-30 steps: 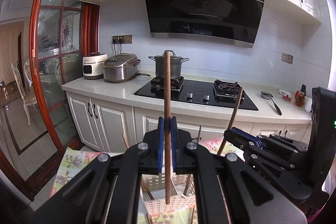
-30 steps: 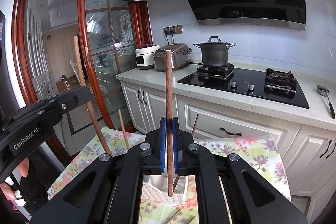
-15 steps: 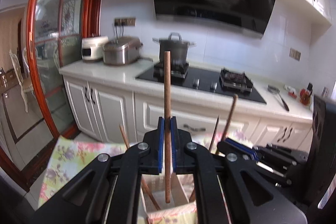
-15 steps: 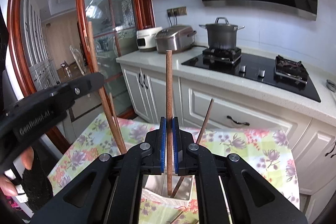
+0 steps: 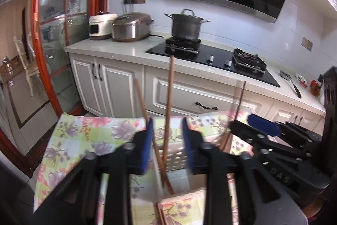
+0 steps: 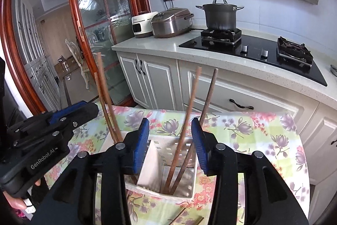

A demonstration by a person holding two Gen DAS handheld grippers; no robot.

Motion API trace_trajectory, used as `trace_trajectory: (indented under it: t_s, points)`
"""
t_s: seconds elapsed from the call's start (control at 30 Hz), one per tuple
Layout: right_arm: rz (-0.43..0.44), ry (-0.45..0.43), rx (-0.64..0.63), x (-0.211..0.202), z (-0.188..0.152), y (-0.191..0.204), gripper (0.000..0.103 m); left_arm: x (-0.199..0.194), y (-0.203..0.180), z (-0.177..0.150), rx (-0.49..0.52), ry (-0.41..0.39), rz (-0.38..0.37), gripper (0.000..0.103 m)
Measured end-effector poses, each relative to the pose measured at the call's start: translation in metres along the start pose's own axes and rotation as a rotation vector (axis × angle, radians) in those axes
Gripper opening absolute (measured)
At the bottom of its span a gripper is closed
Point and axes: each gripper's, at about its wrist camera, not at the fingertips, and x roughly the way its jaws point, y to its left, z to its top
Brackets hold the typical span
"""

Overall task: Organize utensils
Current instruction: 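Lower the chopsticks into the caddy and open both tools, then move both tools down toward the loose chopsticks beside the caddy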

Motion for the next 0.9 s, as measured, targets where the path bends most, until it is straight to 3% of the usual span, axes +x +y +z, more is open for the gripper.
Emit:
trace_trajectory:
  t_s: [0.07,0.17,0.3,0.53,0.9]
  points:
    - [-0.005,-0.005,-0.006,-0.006,-0.006,-0.001,0.041,-0.007,0.006,-0.004,-0.018,-0.022,0.018,0.046]
    - [-0.002,-0.012,-0.003,-0.016,-0.014,-0.004,0.041,-0.021,0.016,-0.013,-0.052,-0.054,0.054,0.075]
    - [-0.009,-0.015,-0.014,-0.030,-0.032,-0.002,0.041,-0.037,0.025,-0.029,-0.079,-0.083,0.090,0.090]
    - [-0.020,-0.024,-0.013,-0.053,-0.070,0.003,0.041,-0.057,0.028,-0.063,-0.059,-0.073,0.118,0.096]
    - [-0.022,0.000,0.052,-0.076,-0.140,-0.002,0.044,-0.076,0.022,-0.127,-0.079,-0.007,0.070,0.098]
